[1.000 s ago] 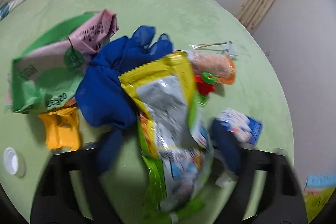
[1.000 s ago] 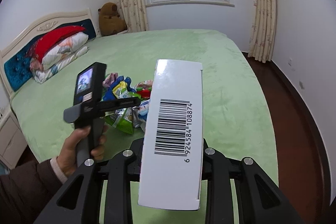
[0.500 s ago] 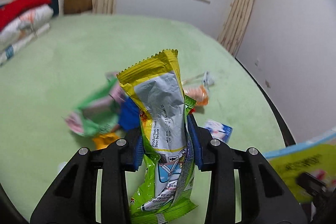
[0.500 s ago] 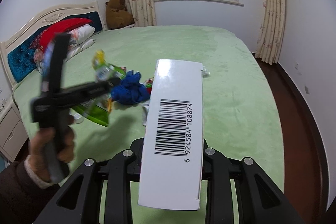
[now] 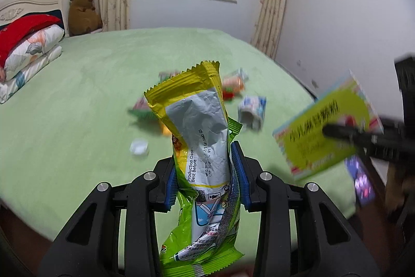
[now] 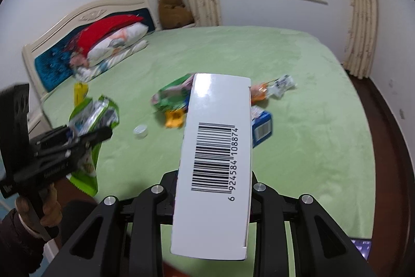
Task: Collect trash
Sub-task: 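Lower the wrapper and barcode box into the orange bucket and release both, then grasp the cupcake-printed blue box with the right tool while the left grasps the bottle cap, then drop the cupcake box and bottle cap into the orange bucket, then grasp the green-pink wrapper with the left tool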
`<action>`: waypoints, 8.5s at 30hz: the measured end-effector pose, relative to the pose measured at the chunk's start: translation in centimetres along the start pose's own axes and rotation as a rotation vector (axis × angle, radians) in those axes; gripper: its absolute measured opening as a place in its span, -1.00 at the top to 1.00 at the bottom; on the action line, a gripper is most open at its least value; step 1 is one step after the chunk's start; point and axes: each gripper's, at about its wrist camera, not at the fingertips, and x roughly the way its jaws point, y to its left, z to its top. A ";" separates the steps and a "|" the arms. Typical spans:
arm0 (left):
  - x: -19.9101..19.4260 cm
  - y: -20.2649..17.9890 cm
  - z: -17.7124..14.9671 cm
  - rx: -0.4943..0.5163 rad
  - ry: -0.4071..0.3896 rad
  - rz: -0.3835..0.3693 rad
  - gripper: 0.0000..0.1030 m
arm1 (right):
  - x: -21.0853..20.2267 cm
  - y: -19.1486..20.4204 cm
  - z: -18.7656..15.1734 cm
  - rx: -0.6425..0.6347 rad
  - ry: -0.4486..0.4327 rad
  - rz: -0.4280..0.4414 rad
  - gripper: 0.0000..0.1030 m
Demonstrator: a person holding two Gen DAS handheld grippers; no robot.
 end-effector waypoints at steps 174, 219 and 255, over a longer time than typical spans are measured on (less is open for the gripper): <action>10.8 -2.5 -21.2 0.113 0.703 -0.080 0.41 | 7.9 5.5 -27.5 -0.121 0.622 0.110 -0.34; 6.8 7.9 2.6 0.032 0.123 0.142 -0.70 | 3.5 0.9 -6.6 -0.081 0.185 0.110 -0.69; 17.6 13.0 17.3 -0.023 0.146 0.063 0.86 | 8.5 -3.2 -3.4 0.029 0.155 0.072 -0.69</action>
